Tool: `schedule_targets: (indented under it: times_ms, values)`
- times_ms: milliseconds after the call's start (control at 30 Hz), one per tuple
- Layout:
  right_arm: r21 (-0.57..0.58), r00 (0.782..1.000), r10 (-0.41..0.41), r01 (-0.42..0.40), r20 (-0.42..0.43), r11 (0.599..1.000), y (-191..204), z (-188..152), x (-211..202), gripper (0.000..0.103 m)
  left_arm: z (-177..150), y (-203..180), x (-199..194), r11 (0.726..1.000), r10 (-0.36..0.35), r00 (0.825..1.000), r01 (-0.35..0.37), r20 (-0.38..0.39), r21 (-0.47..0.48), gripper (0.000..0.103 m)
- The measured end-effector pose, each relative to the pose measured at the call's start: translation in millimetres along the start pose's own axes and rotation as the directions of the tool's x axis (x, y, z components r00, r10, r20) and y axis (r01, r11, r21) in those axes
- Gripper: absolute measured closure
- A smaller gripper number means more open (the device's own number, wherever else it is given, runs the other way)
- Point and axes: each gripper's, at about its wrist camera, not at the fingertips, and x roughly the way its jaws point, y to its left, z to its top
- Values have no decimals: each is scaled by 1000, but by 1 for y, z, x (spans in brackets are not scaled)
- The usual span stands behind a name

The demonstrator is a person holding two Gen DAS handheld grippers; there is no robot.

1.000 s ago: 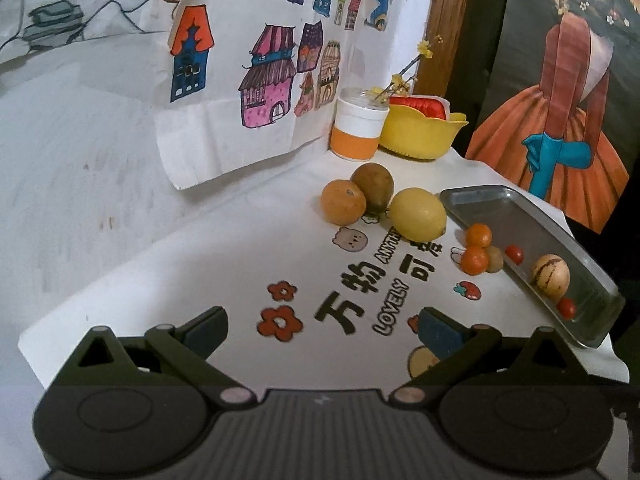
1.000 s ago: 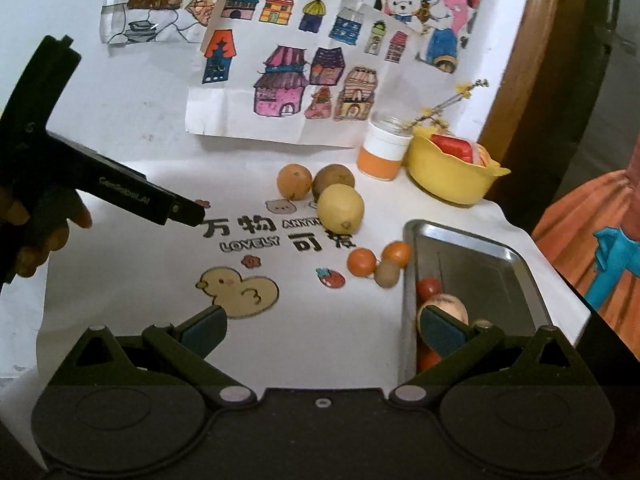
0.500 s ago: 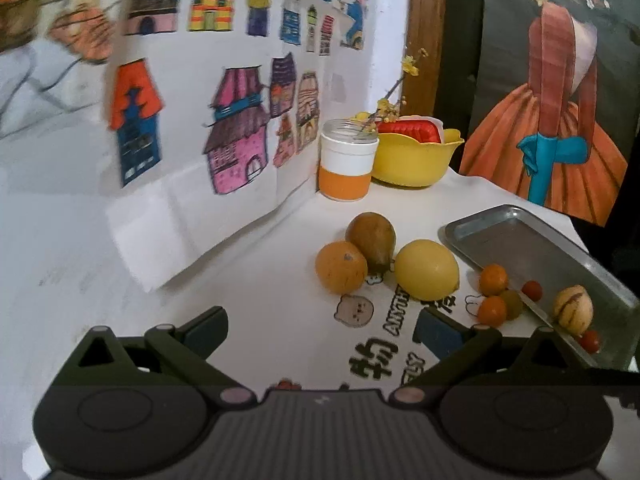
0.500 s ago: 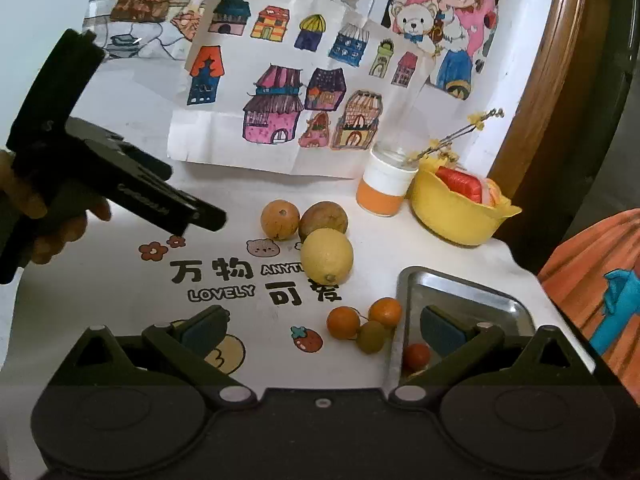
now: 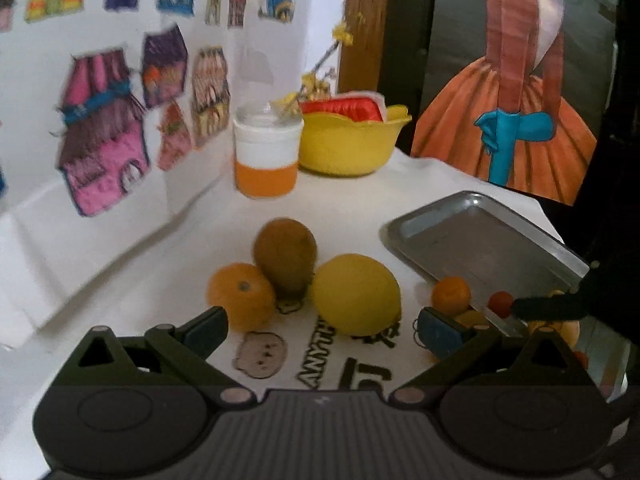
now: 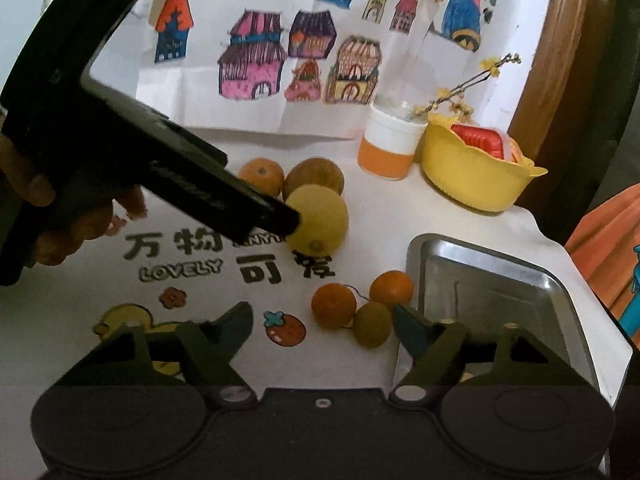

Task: Organize fruits
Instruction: 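Grasp the yellow lemon with the left tool while the right tool grasps a small orange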

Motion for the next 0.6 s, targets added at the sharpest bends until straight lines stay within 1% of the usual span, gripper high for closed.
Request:
schedule_targets:
  times_ms: [133, 233, 333, 367, 500, 600]
  values:
    - [-44, 1000, -3, 3, -2, 999, 2, 1, 8, 37, 4, -4, 15, 999, -10, 1000, 10, -22, -30, 0]
    - [-61, 1000, 2, -3, -8, 998, 2, 1, 15, 45, 7, -6, 23, 999, -12, 1000, 11, -20, -39, 1]
    - [-79, 1000, -8, 8, -1, 997, 3, 1, 18, 47, 8, -8, 27, 998, -29, 999, 28, -16, -53, 1]
    - [-84, 1000, -12, 12, 2, 996, 3, 2, 19, 48, 8, -9, 29, 998, -35, 999, 34, -17, -52, 4]
    - [-104, 1000, -17, 19, 11, 994, 5, 2, 19, 58, 10, -10, 35, 997, -53, 998, 51, -33, -56, 11]
    - [-135, 1000, -25, 27, 15, 990, 9, 2, 20, 60, 9, -9, 38, 996, -57, 998, 54, -38, -74, 17]
